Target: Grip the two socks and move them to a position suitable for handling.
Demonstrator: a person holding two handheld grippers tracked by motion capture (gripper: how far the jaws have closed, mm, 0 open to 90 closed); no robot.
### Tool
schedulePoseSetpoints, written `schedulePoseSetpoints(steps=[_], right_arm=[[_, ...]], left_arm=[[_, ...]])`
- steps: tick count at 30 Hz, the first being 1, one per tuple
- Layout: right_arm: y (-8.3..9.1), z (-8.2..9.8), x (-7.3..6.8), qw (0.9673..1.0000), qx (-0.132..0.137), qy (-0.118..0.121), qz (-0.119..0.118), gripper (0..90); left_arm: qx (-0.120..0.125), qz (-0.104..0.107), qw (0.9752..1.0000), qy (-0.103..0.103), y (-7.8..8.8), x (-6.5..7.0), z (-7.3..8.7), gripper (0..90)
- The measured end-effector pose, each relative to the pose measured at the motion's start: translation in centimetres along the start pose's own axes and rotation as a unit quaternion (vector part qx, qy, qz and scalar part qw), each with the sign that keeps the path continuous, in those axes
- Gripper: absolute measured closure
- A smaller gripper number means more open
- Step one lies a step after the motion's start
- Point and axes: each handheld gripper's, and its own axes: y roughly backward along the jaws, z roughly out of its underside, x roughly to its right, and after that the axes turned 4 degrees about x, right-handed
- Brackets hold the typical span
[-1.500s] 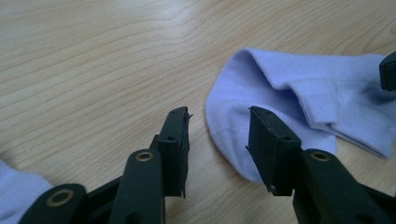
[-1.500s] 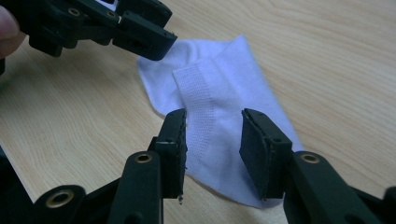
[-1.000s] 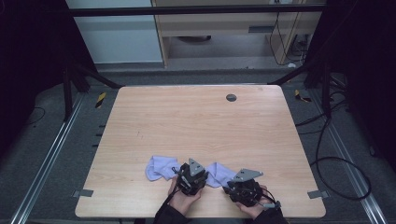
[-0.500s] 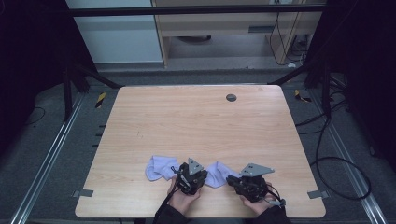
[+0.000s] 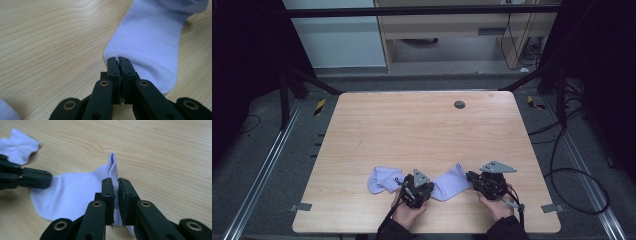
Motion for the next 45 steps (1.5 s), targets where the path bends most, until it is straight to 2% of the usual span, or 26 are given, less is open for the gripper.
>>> schedulePoseSetpoints(steps=[5,9,14,18,23,27,31,32,34,40,45], right_arm=[[-1.1,-0.1,0.9,0.9995,-0.01,0.004,0.028,78.6],[-1.5,-0.2,1.7,0.9987,-0.009,0.012,0.049,70.1],[-0.8,0.0,2.5,0.9985,-0.004,0.014,0.053,64.1],[-1.0,0.5,3.0,0.9982,-0.023,0.004,0.055,63.6],[-1.7,0.8,3.5,0.9979,-0.04,-0.002,0.051,64.4],[-2.4,1.0,3.8,0.9978,-0.047,0.003,0.047,66.7],[-2.8,1.1,4.1,0.9973,-0.057,0.001,0.047,76.1],[-2.8,1.1,4.1,0.9974,-0.057,-0.001,0.044,81.0],[-2.6,1.0,4.0,0.9973,-0.056,0.007,0.046,86.5],[-0.8,0.4,3.7,0.9988,-0.034,-0.004,0.036,87.6],[1.1,0.8,3.7,0.9988,-0.025,-0.007,0.042,87.6]], left_arm=[[0.001,-0.002,1.0,0.001,0.0,0.0,0.0,86.1],[0.004,-0.002,1.0,0.004,0.2,0.0,-0.1,78.4],[0.005,-0.004,1.0,0.005,0.6,0.1,-0.1,70.2],[0.001,-0.007,1.0,0.004,0.6,0.2,0.2,69.3],[0.001,-0.01,0.9999,0.014,0.5,0.1,0.3,72.3],[0.003,-0.012,0.9998,0.017,0.4,0.1,0.3,77.0],[0.001,-0.009,0.9998,0.019,0.3,0.2,0.3,84.7],[0.0,-0.008,0.9998,0.018,0.3,0.2,0.2,86.0],[-0.001,-0.006,0.9998,0.019,0.3,0.2,0.1,87.4],[0.011,-0.001,0.9998,0.016,0.7,-0.1,-0.7,88.0],[0.018,0.0,0.9998,0.01,0.3,-0.1,-1.7,88.0]])
